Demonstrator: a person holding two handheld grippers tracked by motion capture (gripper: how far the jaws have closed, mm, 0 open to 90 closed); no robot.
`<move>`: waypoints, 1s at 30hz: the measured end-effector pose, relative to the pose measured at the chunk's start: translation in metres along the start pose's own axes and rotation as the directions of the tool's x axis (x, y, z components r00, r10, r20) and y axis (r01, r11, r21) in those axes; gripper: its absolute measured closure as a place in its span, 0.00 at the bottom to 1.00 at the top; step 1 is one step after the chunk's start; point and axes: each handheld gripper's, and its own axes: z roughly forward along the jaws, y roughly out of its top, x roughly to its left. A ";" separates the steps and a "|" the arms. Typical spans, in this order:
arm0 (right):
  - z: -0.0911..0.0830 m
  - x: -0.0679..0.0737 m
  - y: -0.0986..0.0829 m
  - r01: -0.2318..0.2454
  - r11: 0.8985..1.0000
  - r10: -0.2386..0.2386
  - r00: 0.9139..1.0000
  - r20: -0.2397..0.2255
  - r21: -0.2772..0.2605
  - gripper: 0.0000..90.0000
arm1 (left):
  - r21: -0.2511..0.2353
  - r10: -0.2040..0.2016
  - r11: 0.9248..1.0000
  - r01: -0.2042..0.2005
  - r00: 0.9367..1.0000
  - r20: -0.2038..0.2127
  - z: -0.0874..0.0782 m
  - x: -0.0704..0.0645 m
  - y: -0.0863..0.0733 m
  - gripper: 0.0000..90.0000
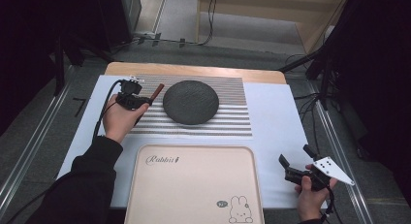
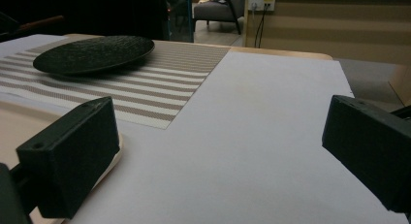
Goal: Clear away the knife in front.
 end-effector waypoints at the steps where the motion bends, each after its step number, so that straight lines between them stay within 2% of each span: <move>1: 0.000 0.000 0.000 -0.002 1.000 0.002 1.000 0.000 0.001 0.00 | 0.000 0.002 1.000 -0.002 1.000 0.002 -0.002 -0.002 -0.001 0.85; 16: 0.000 0.001 0.000 0.004 1.000 -0.004 1.000 0.000 0.003 0.00 | -0.024 0.063 0.998 -0.062 0.998 0.024 -0.030 -0.026 -0.018 0.86; 25: 0.000 0.001 0.000 0.005 1.000 -0.005 1.000 -0.001 0.003 0.00 | -0.048 0.088 0.995 -0.085 0.994 0.071 -0.043 -0.044 -0.034 0.86; 27: 0.000 0.001 0.000 0.004 1.000 -0.004 1.000 -0.001 0.003 0.00 | -0.051 0.100 0.994 -0.097 0.993 0.070 -0.046 -0.048 -0.038 0.86; 30: 0.000 0.001 0.000 0.003 1.000 -0.003 1.000 -0.001 0.005 0.00 | -0.061 0.095 0.994 -0.090 0.992 0.085 -0.050 -0.052 -0.043 0.86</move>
